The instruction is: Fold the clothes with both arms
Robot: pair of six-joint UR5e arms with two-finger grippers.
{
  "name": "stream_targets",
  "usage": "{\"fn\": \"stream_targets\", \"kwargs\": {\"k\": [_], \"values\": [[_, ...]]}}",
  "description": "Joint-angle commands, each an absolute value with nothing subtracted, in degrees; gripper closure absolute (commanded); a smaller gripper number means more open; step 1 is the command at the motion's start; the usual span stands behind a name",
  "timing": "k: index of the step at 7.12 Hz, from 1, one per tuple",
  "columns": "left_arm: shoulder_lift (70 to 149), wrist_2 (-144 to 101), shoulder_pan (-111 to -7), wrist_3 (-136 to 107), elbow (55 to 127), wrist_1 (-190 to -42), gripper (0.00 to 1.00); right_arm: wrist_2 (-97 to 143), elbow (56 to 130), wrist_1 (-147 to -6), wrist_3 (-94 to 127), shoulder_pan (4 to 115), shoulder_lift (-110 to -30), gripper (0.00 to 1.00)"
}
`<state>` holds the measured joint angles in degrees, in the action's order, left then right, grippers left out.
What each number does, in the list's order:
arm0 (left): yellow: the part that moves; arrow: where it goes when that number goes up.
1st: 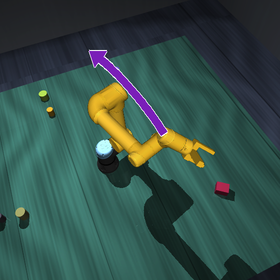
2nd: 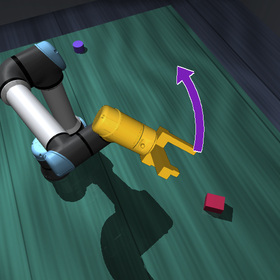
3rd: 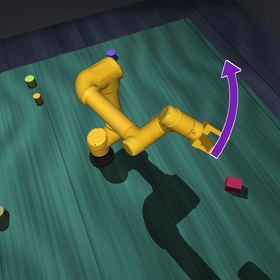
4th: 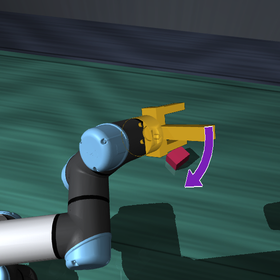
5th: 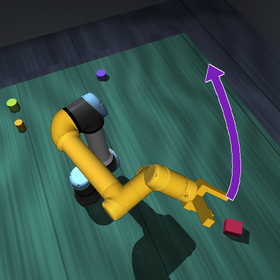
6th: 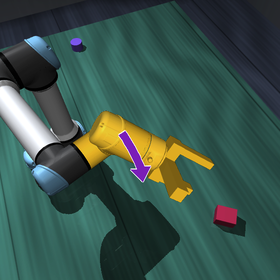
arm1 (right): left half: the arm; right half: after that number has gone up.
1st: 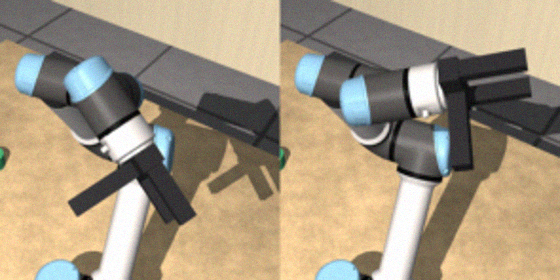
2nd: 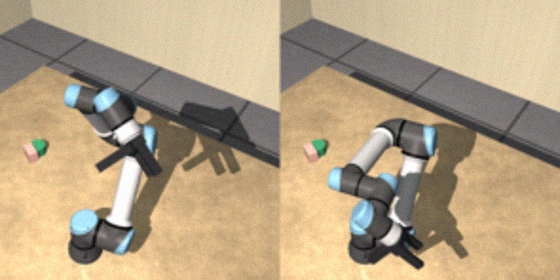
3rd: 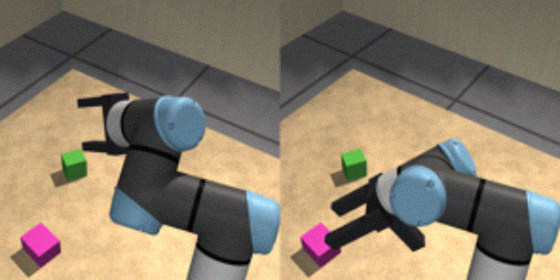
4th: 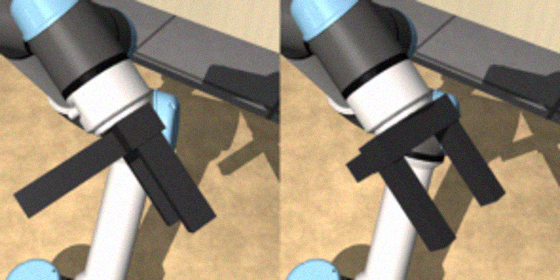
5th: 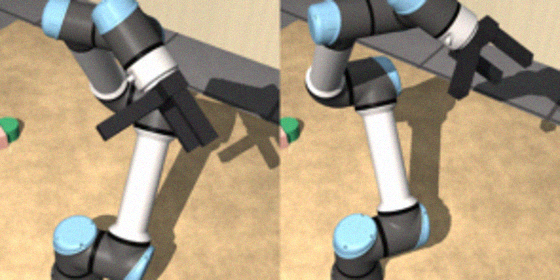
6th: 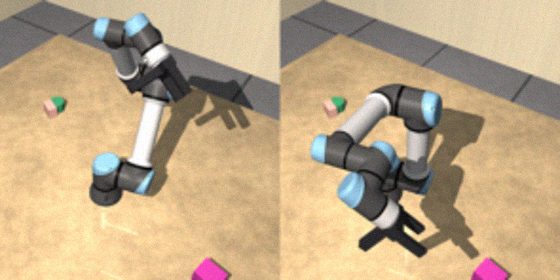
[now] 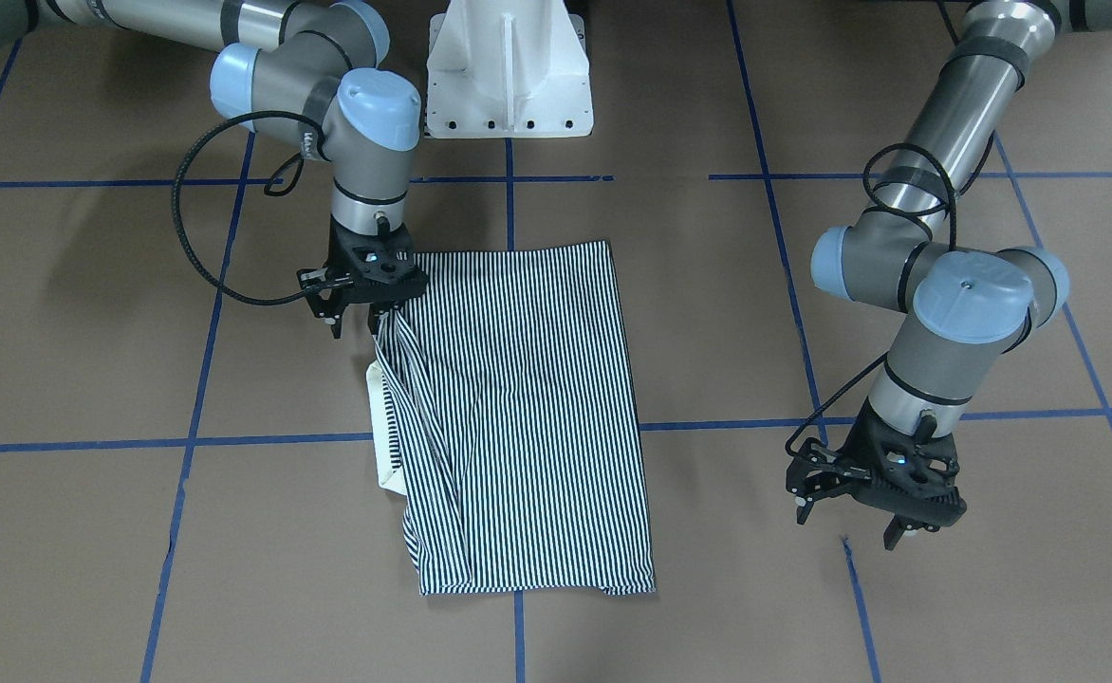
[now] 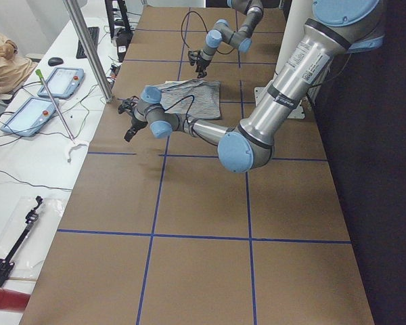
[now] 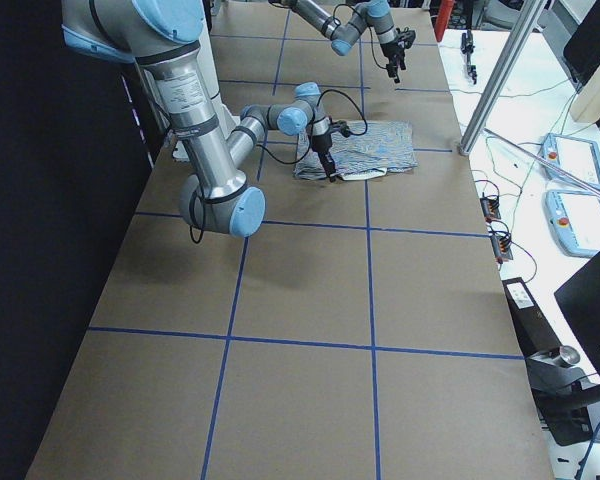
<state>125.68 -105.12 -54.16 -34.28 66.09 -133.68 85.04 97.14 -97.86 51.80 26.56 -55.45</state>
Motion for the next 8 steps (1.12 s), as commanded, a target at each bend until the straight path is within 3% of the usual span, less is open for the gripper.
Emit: {"fn": "stream_targets", "kwargs": {"k": [1,3,7,8], "values": [[125.7,-105.1,-54.2,-34.3,66.1,-133.7,0.00,85.2,91.7,-97.6,55.2,26.4,-49.2,0.48],[125.7,-105.1,-54.1,-34.3,66.2,-133.7,0.00,85.2,90.5,-97.6,56.1,25.0,-49.2,0.42],[125.7,-105.1,-54.2,-34.3,66.2,-133.7,0.00,84.9,89.9,-98.7,53.8,24.9,-50.1,0.45],[125.7,-105.1,-54.2,-34.3,66.2,-133.7,0.00,84.8,89.8,-99.0,52.2,25.2,-50.3,0.50]]}}
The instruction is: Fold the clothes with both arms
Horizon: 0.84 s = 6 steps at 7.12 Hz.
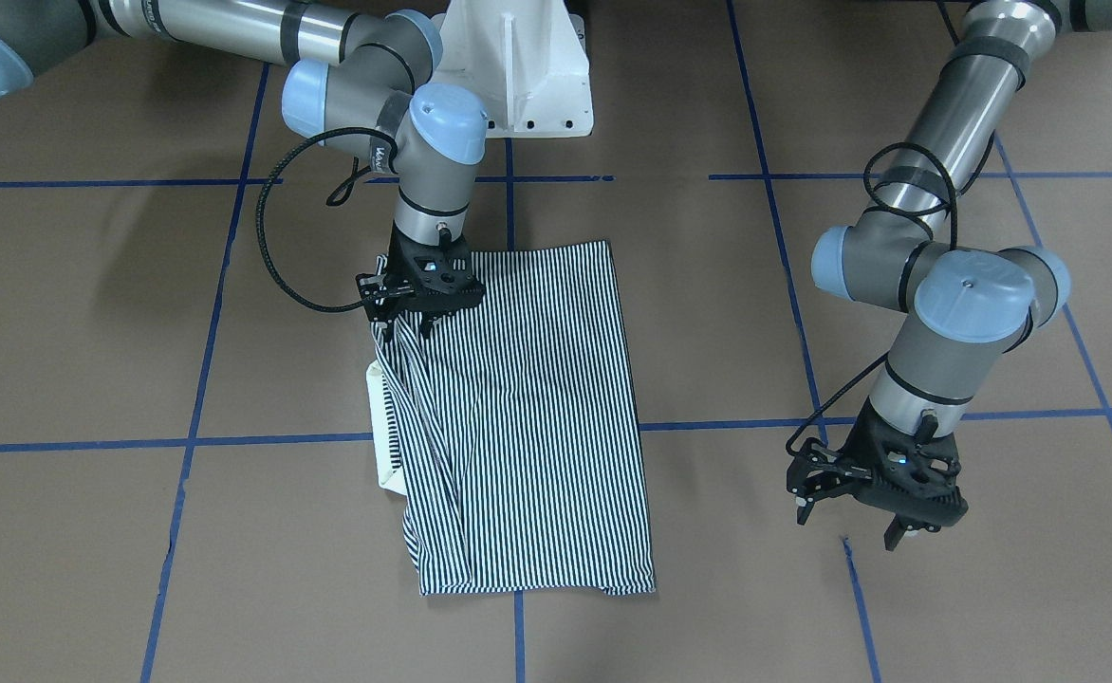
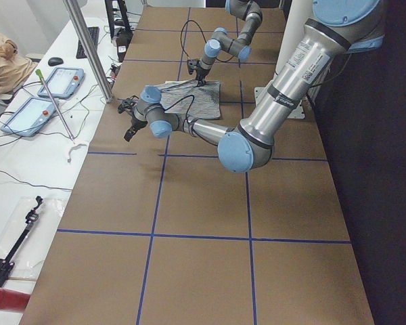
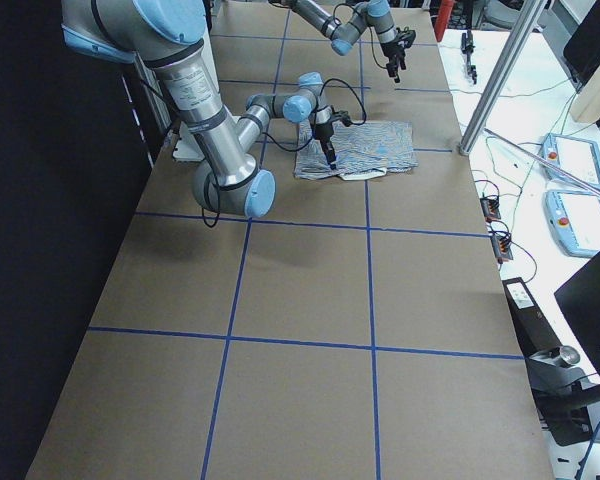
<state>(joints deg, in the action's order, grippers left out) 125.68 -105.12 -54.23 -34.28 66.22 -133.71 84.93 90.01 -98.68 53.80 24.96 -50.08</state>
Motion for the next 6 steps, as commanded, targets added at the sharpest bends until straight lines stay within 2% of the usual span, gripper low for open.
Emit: {"fn": "stream_targets", "kwargs": {"k": [1,3,5,6], "values": [[125.8,-105.1,-54.1,-34.3,66.2,-133.7,0.00,84.9,89.8,-99.1,51.3,26.2,-50.4,0.52],[125.8,-105.1,-54.1,-34.3,66.2,-133.7,0.00,85.2,91.4,-98.9,47.5,28.5,-53.3,0.53],[125.8,-105.1,-54.1,-34.3,66.2,-133.7,0.00,85.2,95.9,-98.9,47.3,28.9,-57.9,0.53],[125.8,-105.2,-54.1,-34.3,66.2,-133.7,0.00,85.3,96.6,-98.6,48.3,28.5,-57.0,0.52]]}}
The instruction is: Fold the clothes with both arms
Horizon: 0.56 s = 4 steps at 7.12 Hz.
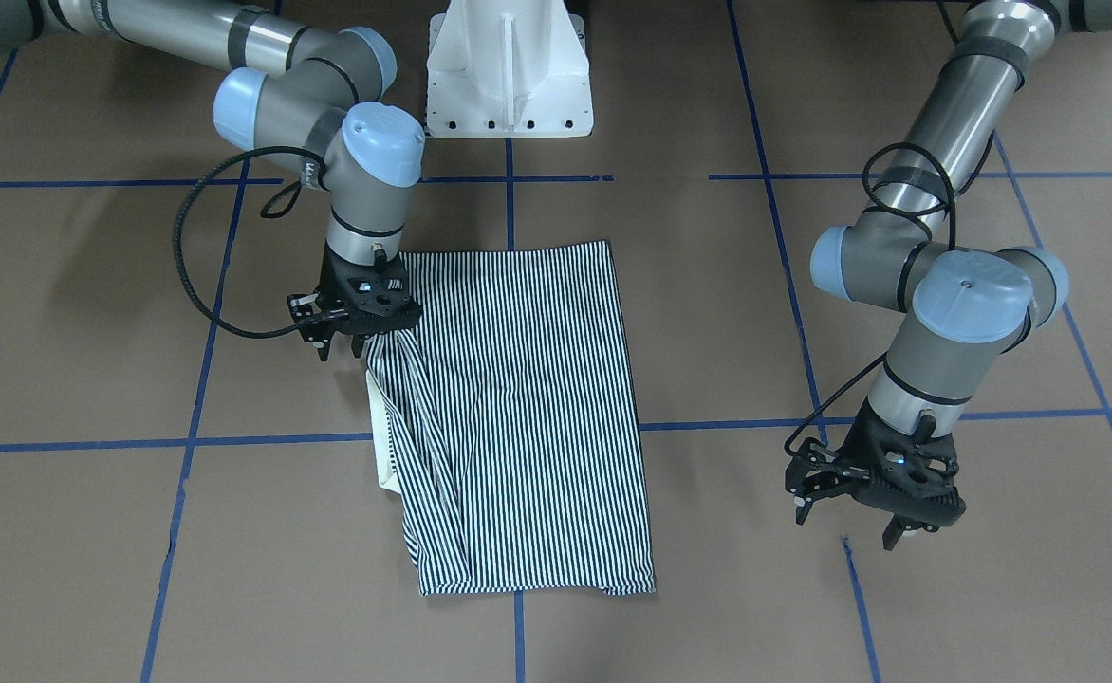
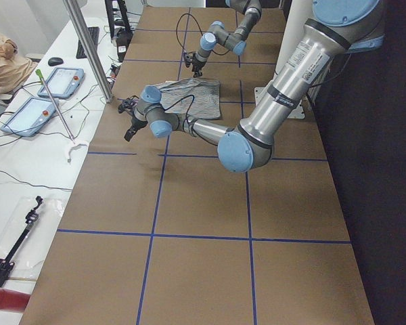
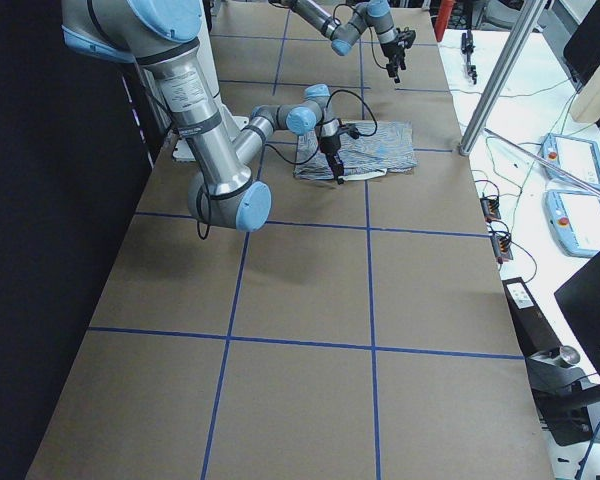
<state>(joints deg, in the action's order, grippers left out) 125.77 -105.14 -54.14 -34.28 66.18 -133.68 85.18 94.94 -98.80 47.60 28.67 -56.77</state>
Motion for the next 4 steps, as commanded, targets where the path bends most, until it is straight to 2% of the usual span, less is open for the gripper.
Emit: {"fn": "stream_targets", "kwargs": {"k": [1,3,4], "values": [[125.8,-105.1,-54.1,-34.3,66.2,-133.7,0.00,85.4,96.1,-98.7,50.3,28.3,-53.7,0.52],[125.8,-105.2,-54.1,-34.3,66.2,-133.7,0.00,85.4,88.4,-98.4,55.5,27.1,-45.7,0.53],[125.8,-106.3,-54.1,-34.3,66.2,-133.7,0.00,85.3,88.0,-98.6,55.5,26.0,-45.7,0.53]]}}
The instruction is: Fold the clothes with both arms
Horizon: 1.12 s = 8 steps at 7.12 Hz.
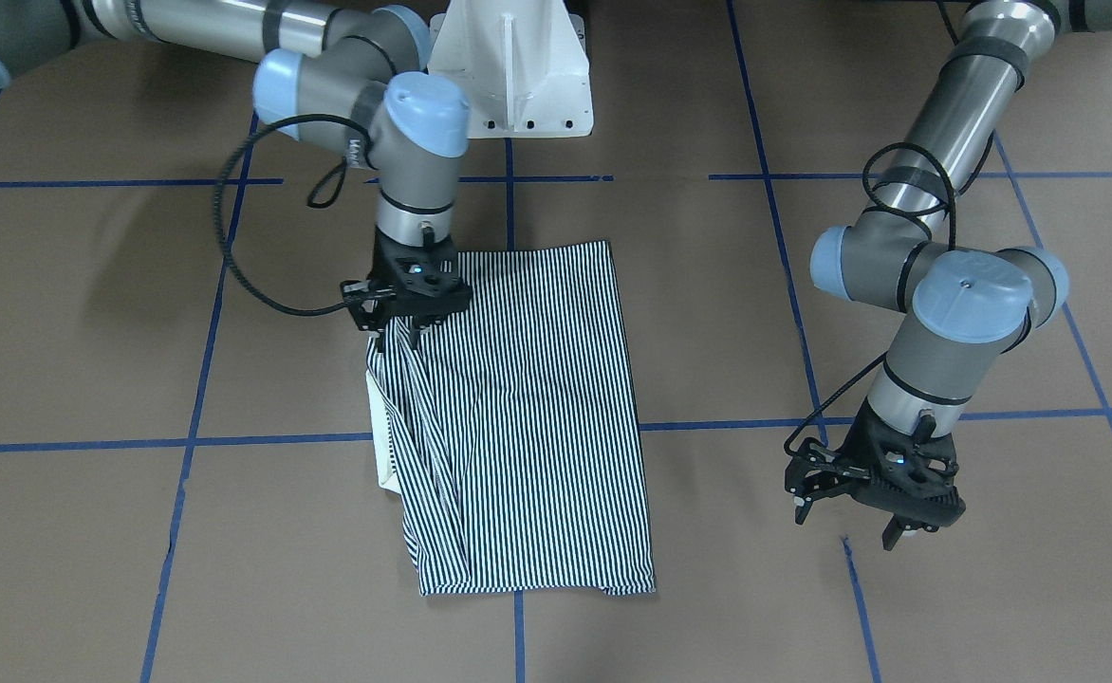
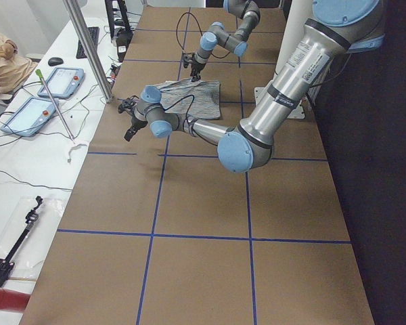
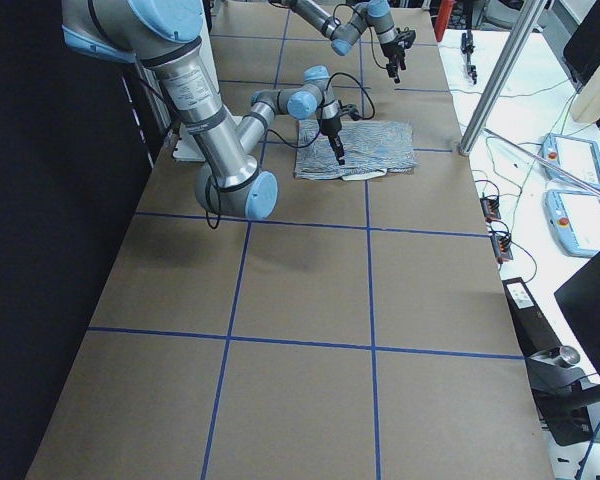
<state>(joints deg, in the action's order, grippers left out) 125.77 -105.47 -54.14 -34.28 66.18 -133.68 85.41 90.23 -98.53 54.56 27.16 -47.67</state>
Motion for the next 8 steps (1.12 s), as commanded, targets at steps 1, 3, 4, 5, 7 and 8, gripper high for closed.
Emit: {"fn": "stream_targets", "kwargs": {"k": [1,3,4,5,7,8], "values": [[125.8,-107.2,-54.1,-34.3,66.2,-133.7,0.00,85.3,87.9,-99.0,55.4,25.1,-46.1,0.56],[125.8,-107.2,-54.1,-34.3,66.1,-133.7,0.00,85.1,88.1,-101.1,54.2,24.7,-46.6,0.67],[125.8,-107.2,-54.1,-34.3,66.2,-133.7,0.00,84.9,88.5,-102.6,51.1,24.7,-46.5,0.67],[125.7,-107.2,-54.1,-34.3,66.2,-133.7,0.00,84.8,88.4,-102.7,49.4,24.7,-46.8,0.67],[125.7,-107.2,-54.1,-34.3,66.2,-133.7,0.00,84.7,88.4,-102.7,48.7,24.7,-47.3,0.61],[125.7,-107.2,-54.1,-34.3,66.2,-133.7,0.00,84.7,88.4,-102.7,48.7,24.5,-47.5,0.60]]}}
